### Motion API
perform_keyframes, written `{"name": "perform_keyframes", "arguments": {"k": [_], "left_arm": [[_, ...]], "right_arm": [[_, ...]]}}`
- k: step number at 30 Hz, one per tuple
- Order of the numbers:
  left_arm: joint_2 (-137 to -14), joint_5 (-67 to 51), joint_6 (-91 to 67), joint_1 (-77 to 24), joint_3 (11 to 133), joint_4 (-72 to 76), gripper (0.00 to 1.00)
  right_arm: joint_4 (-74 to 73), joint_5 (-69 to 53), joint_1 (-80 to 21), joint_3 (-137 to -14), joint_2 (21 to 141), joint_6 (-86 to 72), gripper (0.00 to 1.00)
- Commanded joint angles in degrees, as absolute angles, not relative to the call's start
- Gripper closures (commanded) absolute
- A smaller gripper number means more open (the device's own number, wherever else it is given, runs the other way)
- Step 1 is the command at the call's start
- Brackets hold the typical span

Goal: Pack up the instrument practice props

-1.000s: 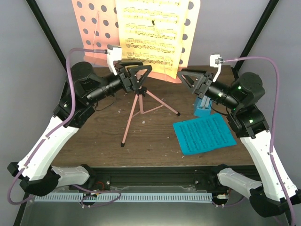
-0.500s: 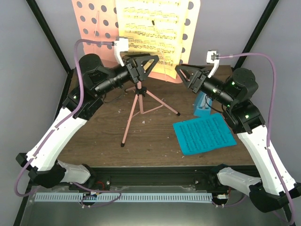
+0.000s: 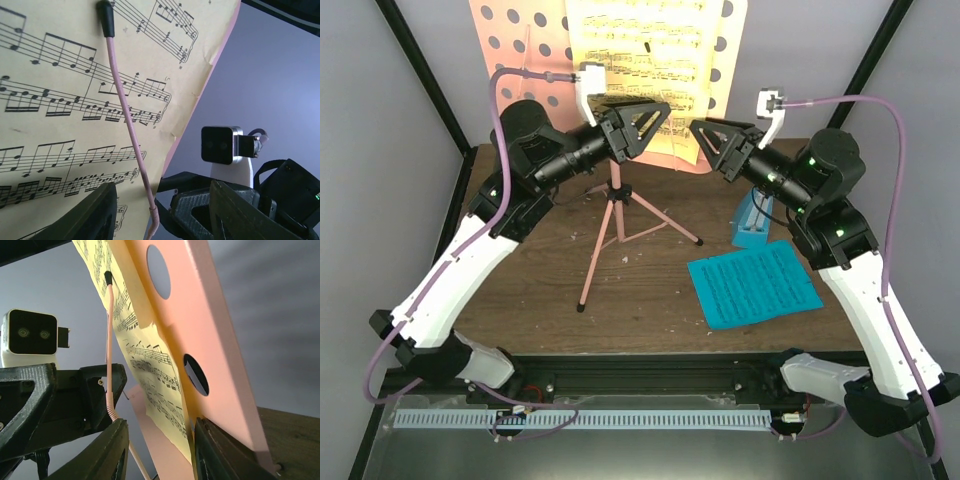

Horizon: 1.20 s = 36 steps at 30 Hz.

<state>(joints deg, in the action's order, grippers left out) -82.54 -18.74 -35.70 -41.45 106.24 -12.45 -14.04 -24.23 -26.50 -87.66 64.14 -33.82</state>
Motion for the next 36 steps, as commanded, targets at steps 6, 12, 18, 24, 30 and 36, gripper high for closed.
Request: {"name": "perform_keyframes", "arguments": {"k": [6,12,18,24,30,36], "left_arm": [[-84.3,-19.4,-35.8,-42.0,108.8,-11.2,0.53],[-85.9,-19.6,-35.7,-42.1,110.5,-11.7,0.54],[-87.2,-19.7,-35.7,-42.3,111.8,-11.6,0.61],[-88.1,-19.1,-35.3,-42.4,112.4,-12.2,0.68],[-88.8,-18.9,-34.4,-42.5,113.0,-12.8,0.82],[-87.8,-18.0,-32.8,-42.5,112.4,-13.4,1.00]], "right_arm": [[-11.9,-20.9,-27.1,-93.1,67.2,-31.6,0.65],[-11.9,-18.9,-27.1,-95.3,68.9,-30.1,0.66],[-12.1,-17.8,-27.1,-98.8,71.5,-28.7,0.67],[-11.9,-17.5,-27.2,-100.9,73.6,-28.1,0.70],[-10.6,-15.8,-27.2,-101.8,74.6,-27.1,0.77],[-10.5,-14.7,-27.2,-103.2,76.1,-26.1,0.98]]}}
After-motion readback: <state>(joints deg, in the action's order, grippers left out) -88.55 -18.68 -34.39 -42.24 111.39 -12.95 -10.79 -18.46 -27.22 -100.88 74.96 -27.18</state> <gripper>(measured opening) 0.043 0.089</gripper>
